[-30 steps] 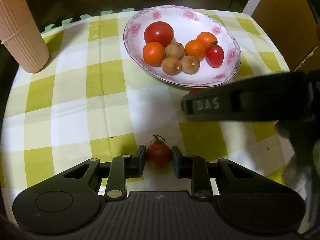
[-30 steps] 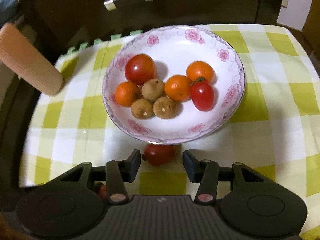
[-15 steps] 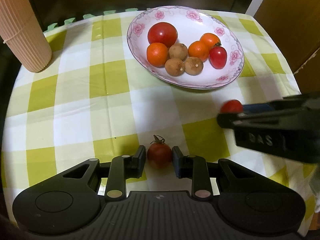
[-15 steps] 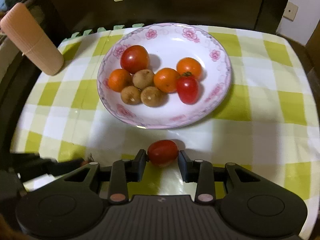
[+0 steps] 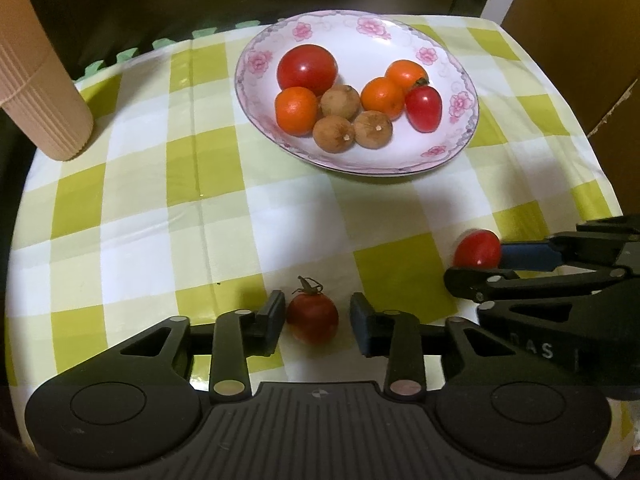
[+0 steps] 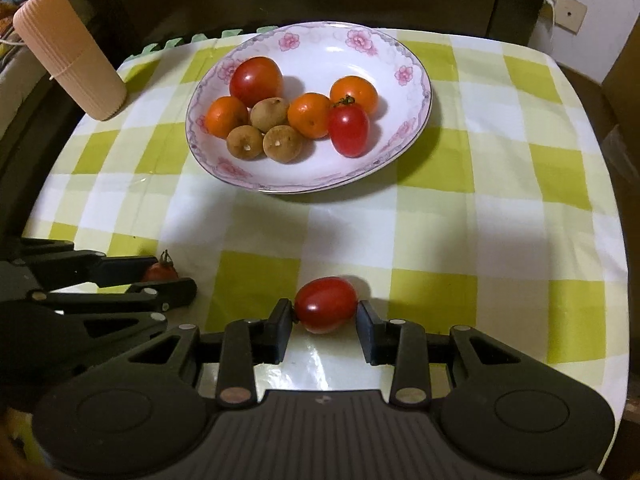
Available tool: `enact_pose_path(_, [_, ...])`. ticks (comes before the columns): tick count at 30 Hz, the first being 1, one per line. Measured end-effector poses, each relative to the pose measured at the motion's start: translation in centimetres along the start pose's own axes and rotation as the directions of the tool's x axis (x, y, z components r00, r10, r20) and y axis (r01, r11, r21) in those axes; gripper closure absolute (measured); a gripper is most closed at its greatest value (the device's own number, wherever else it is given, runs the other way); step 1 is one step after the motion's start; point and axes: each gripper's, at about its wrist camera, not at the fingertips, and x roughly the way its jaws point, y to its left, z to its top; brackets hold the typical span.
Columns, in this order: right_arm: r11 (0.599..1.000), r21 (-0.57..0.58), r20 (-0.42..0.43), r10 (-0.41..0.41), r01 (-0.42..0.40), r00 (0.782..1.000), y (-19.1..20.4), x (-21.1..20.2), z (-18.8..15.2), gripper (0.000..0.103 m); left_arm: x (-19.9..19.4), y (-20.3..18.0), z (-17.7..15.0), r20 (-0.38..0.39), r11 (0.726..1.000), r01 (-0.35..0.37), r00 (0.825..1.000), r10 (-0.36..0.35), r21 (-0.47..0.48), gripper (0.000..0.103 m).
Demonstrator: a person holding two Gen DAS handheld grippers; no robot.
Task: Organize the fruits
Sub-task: 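Carry both cherry tomatoes in the tools over the bowl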
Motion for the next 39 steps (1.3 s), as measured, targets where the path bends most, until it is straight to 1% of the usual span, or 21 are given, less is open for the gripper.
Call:
enact_pose_path(1, [1.000, -0.005, -0.008, 0.002, -0.002, 1.000, 0.1, 0.2, 0.0, 0.069, 0.0, 0.0, 0.0, 0.001, 1.000, -0.001, 1.000, 0.001, 0.002, 0.056])
enact_pose_path(4, [1.000, -0.011, 0.003, -0.001, 0.001, 1.000, 0.1, 0.2, 0.0, 0.069, -0.1, -0.1, -0.1, 0.000, 1.000, -0.007, 1.000, 0.007, 0.010, 0.057])
enact_pose_path(6, [1.000, -0.013, 0.008, 0.001, -0.001, 1.000, 0.0, 0.1, -0.1, 0.069, -0.2, -0.2, -0.2, 0.005, 1.000, -0.020, 1.000, 0.020, 0.019, 0.064])
enact_pose_path(9, [0.999, -0.033, 0.016, -0.016, 0.016, 1.000, 0.2, -0.1, -0.4, 0.070, -0.3, 0.0, -0.2, 0.003, 1.000, -0.022, 1.000, 0.022, 0.012, 0.069])
enact_pose_path(13, [0.999, -0.049, 0.018, -0.021, 0.022, 1.000, 0.3, -0.4, -0.6, 0.070, -0.7, -0.2, -0.1, 0.008, 0.999, -0.027, 1.000, 0.027, 0.023, 0.069])
enact_pose_path(16, [0.997, -0.066, 0.031, -0.040, 0.042, 0.999, 0.6, -0.7, -0.7, 0.070, -1.2, -0.5, 0.1, 0.020, 0.999, -0.026, 0.999, 0.025, 0.028, 0.069])
enact_pose_path(25, [0.998, -0.047, 0.076, -0.036, 0.039, 0.996, 0.2, -1.9, 0.0, 0.070, -2.5, -0.5, 1.7, 0.071, 1.000, -0.015, 0.997, 0.014, 0.015, 0.069])
enact_pose_path(29, [0.999, -0.025, 0.101, -0.031, 0.033, 0.994, -0.3, -2.5, 0.6, 0.070, -3.1, -0.5, 2.8, 0.096, 1.000, -0.006, 0.995, 0.005, 0.005, 0.069])
enact_pose_path(34, [1.000, -0.002, 0.140, -0.028, 0.029, 0.990, -0.8, -3.4, 1.7, 0.070, -3.4, -0.9, 4.2, 0.125, 1.000, -0.015, 0.992, 0.013, 0.013, 0.069])
enact_pose_path(39, [0.999, 0.008, 0.171, -0.032, 0.032, 0.985, -0.9, -3.7, 3.6, 0.070, -3.3, -1.0, 5.5, 0.143, 1.000, -0.021, 0.990, 0.020, 0.006, 0.069])
